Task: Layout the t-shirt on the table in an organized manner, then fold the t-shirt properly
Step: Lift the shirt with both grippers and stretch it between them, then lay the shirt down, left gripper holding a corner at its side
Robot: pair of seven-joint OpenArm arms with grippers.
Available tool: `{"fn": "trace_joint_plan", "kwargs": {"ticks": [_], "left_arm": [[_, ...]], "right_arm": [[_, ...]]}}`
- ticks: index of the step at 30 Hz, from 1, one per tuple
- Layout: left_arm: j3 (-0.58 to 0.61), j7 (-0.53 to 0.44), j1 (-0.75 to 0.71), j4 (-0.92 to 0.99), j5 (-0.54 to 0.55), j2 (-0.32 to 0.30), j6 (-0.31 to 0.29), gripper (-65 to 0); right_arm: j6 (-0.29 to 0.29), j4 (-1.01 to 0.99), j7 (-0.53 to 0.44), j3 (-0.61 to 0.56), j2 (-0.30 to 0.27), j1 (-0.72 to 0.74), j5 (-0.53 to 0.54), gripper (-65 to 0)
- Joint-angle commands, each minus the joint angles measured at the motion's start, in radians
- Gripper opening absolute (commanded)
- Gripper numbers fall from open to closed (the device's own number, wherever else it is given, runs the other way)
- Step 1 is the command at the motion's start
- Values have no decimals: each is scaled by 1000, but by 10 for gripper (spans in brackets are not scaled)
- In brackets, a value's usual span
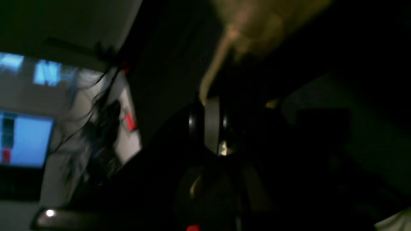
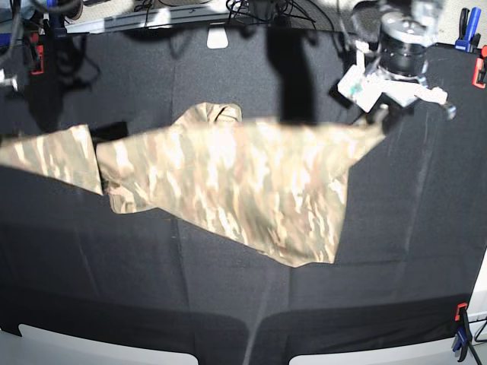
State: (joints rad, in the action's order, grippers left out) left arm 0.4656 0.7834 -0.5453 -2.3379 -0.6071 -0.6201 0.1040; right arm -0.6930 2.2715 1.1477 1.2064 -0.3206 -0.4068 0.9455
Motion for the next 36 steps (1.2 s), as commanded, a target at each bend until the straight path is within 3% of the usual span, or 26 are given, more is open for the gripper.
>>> {"fn": "trace_joint_plan", "kwargs": {"ticks": [1,5,11,14,23,36], "left_arm": [[-2,-43,0,-18,-1,-18,16,-650],[-44,-123,9,-18,90,-34,7,-650],[-185,-178,59,-18,314,-34,-79,-650],[-259,-201,75,-18,383,-34,-83,-650],[-424,-240,77,-9,455,3,-84,-650],[-434,-262,267,303,558,5,-82,-650]], "right_arm": [[-5,13,-32,4,-18,-6,17,-650],[-5,13,-32,4,-18,-10,32,-650],[-5,13,-32,4,-18,-10,33,-650],[-5,13,-32,4,-18,-10,35,-650],[-5,13,-32,4,-18,-10,80,-650],[-5,13,-53,3,-21,-9,85,-650]]}}
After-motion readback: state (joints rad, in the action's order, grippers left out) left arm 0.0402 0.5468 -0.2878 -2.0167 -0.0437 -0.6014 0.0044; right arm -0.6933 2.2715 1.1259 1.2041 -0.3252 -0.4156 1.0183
